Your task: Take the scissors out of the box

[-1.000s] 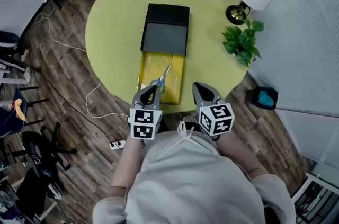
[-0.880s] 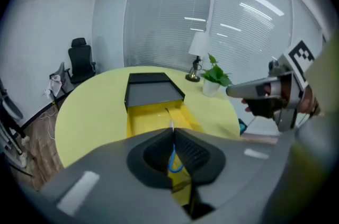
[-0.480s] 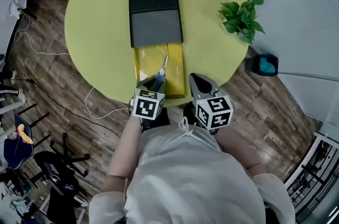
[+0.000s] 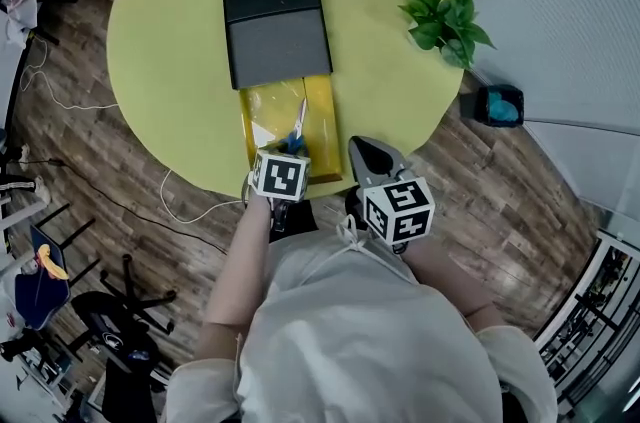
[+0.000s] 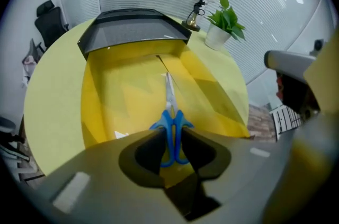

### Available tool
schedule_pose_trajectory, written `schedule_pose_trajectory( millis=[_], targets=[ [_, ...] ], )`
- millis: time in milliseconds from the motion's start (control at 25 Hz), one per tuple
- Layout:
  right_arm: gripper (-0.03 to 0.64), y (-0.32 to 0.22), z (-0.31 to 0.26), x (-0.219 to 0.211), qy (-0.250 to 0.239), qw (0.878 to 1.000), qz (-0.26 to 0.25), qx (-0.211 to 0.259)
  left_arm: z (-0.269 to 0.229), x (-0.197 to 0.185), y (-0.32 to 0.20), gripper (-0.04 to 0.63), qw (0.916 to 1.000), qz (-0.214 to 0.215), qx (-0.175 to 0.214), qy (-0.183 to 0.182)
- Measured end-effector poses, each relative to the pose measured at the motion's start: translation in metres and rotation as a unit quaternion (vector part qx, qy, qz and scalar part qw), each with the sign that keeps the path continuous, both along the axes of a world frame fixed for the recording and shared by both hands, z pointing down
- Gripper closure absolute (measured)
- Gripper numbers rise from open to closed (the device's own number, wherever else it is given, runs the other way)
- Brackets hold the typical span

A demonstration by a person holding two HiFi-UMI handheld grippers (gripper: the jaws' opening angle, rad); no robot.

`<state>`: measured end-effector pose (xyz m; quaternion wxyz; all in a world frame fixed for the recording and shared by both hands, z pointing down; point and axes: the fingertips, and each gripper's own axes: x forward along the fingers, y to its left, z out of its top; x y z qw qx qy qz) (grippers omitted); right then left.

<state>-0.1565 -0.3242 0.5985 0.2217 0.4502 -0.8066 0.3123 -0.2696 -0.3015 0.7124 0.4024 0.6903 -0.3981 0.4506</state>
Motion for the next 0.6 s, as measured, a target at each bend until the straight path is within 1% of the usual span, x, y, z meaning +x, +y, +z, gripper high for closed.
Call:
schedule_pose_trajectory(
  millis=[200, 400, 480, 600],
  targets=[
    [0.617, 0.001, 0.000, 0.008, -0.004, 1.000, 0.001, -0.002, 0.000, -0.001, -0.002, 0.495, 0.9999, 0.003, 0.009, -0.013],
    [0.617, -0.001, -0.009, 0.013, -0.005, 1.000, 0.001, 0.009, 0.000, 0.000, 0.000, 0.499, 0.9989, 0.017, 0.028, -0.033],
    [0.617, -0.001, -0.012, 0.015, -0.006, 1.000, 0.001, 0.013, 0.000, 0.000, 0.001, 0.500, 0.9987, 0.025, 0.026, -0.036],
    [0.617, 0.004, -0.019, 0.015, -0.005, 1.000, -0.003, 0.016, -0.004, 0.000, 0.007, 0.502, 0.9983, 0.045, 0.012, -0.034]
  ],
)
